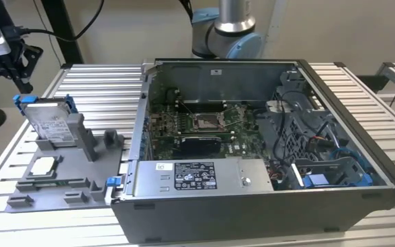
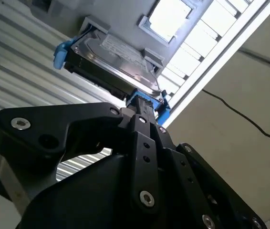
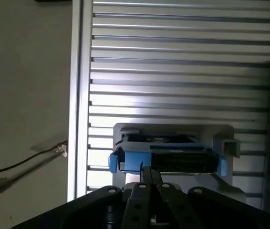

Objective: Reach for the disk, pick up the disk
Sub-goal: 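Reach for the disk, then pick up the disk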

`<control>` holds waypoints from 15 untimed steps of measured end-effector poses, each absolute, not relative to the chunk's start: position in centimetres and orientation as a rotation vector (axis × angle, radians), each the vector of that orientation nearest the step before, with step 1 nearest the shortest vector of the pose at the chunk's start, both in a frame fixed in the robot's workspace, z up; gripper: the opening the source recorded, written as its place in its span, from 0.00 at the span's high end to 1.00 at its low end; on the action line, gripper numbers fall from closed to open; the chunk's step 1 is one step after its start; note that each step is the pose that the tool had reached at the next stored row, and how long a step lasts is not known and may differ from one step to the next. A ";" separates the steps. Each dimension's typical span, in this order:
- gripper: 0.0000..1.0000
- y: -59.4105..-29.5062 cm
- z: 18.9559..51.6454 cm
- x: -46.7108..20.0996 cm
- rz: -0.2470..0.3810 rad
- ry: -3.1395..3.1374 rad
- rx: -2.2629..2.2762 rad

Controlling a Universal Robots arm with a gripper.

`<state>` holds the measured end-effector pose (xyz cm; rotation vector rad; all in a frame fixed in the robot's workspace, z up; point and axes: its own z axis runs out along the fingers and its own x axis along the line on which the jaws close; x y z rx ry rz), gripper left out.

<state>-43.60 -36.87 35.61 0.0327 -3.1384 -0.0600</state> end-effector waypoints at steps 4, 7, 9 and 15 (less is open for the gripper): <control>1.00 -36.7 35.6 -44.0 -0.060 -3.138 0.034; 1.00 -36.7 35.6 -44.0 -0.060 -3.138 0.034; 1.00 -36.7 35.6 -44.0 -0.060 -3.138 0.034; 1.00 -36.7 35.6 -44.1 -0.060 -3.136 0.110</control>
